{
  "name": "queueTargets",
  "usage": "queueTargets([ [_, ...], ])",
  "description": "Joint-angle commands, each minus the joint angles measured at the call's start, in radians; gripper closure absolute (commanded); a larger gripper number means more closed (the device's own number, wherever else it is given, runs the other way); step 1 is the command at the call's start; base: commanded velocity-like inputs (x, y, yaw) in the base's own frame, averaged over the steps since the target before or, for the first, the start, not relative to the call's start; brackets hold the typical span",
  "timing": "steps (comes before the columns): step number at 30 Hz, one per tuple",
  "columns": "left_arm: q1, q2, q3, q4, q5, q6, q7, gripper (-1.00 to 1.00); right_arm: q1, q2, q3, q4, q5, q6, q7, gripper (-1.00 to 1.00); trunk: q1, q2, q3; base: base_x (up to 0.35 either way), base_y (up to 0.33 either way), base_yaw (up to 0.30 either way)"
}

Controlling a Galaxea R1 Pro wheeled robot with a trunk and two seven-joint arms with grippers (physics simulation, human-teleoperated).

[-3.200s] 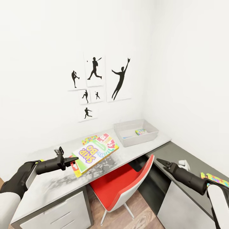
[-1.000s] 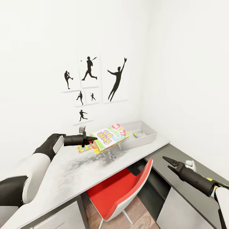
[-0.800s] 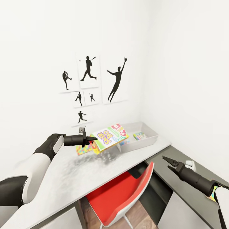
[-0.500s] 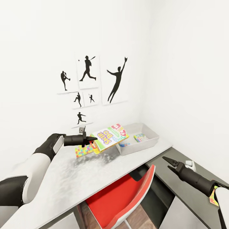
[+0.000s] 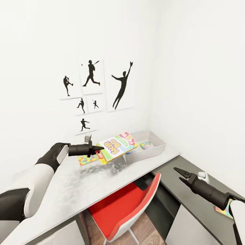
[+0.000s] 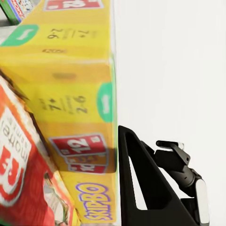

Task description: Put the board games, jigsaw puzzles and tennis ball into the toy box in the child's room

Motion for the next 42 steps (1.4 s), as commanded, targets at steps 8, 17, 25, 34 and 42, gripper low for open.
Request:
queueTargets([
  [8,-0.001,-0.001,0.003,0.000,-0.002,0.004,-0.004,1.00,-0.001,0.000,-0.002,0.001,0.010,0.004,0.010,-1.00,0.001,-0.002,-0.002,0.131,-0.160,0.000],
  [17,0.000,0.000,0.003,-0.001,-0.003,0.004,-0.004,1.00,-0.001,0.003,0.000,0.001,0.010,0.004,0.010,-1.00,0.001,-0.002,-0.002,0.205,-0.090,0.000],
  [25,-0.001,0.000,0.005,-0.001,-0.003,0.004,-0.004,1.00,-0.001,0.002,0.001,0.001,0.010,0.004,0.011,-1.00,0.001,-0.002,-0.002,0.155,-0.009,0.000],
  [34,-0.001,0.000,0.008,-0.001,-0.003,0.004,-0.004,1.00,-0.001,0.003,0.004,0.001,0.008,0.004,0.011,-1.00,0.001,-0.002,-0.002,0.211,-0.060,0.000],
  [42,-0.001,0.000,0.009,-0.001,-0.003,0.004,-0.004,1.00,-0.002,0.002,-0.001,0.001,0.009,0.004,0.010,-1.00,0.001,-0.002,-0.002,0.142,-0.073,0.000],
])
